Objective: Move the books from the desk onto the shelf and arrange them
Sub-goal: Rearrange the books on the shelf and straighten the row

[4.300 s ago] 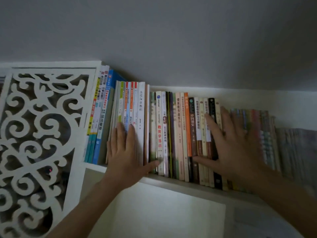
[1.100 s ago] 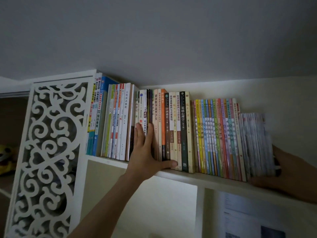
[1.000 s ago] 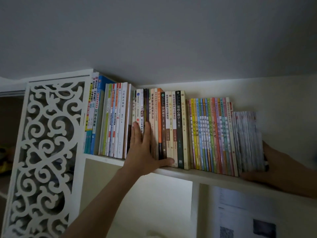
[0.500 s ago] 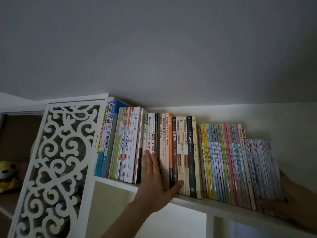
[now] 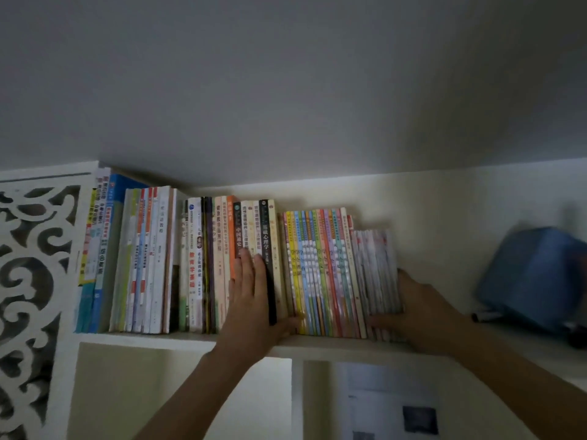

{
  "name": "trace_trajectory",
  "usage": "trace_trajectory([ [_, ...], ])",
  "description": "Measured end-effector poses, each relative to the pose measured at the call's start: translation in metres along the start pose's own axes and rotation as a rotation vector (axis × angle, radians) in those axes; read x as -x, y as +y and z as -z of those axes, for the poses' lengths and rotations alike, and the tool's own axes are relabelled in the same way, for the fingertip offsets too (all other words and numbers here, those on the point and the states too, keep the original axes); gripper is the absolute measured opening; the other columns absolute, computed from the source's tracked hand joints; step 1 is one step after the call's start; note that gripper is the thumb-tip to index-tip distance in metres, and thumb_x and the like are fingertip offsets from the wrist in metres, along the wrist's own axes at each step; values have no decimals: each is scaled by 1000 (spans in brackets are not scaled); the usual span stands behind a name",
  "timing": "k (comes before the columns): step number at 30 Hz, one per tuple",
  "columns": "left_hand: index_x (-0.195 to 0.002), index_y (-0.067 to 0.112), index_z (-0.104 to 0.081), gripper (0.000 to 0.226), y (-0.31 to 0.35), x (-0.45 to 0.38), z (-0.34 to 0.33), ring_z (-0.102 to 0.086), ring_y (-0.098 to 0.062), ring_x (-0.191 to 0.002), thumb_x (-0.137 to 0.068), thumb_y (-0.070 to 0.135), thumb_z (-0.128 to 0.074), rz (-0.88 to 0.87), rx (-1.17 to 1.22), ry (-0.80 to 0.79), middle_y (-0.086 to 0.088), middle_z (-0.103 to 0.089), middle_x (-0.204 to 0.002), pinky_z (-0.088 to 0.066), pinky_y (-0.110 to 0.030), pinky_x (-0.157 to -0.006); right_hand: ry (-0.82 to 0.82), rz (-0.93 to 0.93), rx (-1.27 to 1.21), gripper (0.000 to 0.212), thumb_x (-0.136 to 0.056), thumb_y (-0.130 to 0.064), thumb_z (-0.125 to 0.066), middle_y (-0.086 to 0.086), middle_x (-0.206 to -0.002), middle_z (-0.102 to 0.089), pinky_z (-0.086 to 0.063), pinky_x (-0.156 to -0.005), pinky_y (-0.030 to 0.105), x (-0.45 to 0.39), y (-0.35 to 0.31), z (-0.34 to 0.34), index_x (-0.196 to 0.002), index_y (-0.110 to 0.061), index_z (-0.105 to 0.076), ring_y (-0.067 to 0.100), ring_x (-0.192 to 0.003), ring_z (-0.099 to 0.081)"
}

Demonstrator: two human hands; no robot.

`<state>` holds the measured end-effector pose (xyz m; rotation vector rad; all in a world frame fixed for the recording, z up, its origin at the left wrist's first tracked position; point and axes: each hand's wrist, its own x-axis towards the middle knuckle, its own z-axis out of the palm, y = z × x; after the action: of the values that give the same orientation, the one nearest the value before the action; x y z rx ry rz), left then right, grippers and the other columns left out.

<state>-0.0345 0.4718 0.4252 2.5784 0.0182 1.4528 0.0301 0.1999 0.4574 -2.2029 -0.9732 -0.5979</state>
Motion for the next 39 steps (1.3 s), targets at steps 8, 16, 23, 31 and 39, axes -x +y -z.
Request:
trace_trajectory([
  [8, -154, 25, 14, 105, 77, 6, -14, 28, -25, -145, -86, 53, -62, -192, -43, 4, -3, 31, -158, 9, -46, -117, 70, -23, 3, 90, -80, -32, -80, 1, -138, -55, -46, -99, 28, 11, 7, -2, -149, -20, -24, 19, -119, -57],
  [16, -148, 36, 17, 90, 98, -4, -36, 39, -20, -139, -91, 55, -50, -213, 8, -91, 8, 42, -150, 16, -41, -111, 54, 50, 53, 88, -81, -42, -75, -3, -145, -48, -44, -104, 32, -3, 22, -3, -151, -24, -24, 18, -125, -53],
  [23, -155, 21, -19, 73, 105, 9, -28, 4, -31, -150, -92, 42, -49, -269, -50, -35, -8, 1, -164, -14, -54, -121, 33, 40, 87, 64, -88, -40, -68, -1, -133, -58, -43, -88, 12, 11, 12, -2, -143, -23, -40, 14, -114, -59],
  [31, -146, 16, -41, 58, 112, 8, -55, -20, -23, -148, -91, 31, -51, -454, 40, 21, -2, -27, -159, -30, -51, -116, -35, 41, 91, 49, -90, -30, -69, -6, -115, -64, -43, -74, 0, 19, 11, 12, -135, -23, -50, -3, -87, -60],
  [39, -143, 17, -46, 55, 108, 10, -50, -18, -20, -149, -92, 37, -42, -492, 143, 40, 0, -29, -158, -24, -45, -119, -27, -146, 56, 74, -83, -52, -67, -17, -128, -51, -46, -82, 10, 25, 22, 37, -146, -35, -33, 1, -99, -58],
])
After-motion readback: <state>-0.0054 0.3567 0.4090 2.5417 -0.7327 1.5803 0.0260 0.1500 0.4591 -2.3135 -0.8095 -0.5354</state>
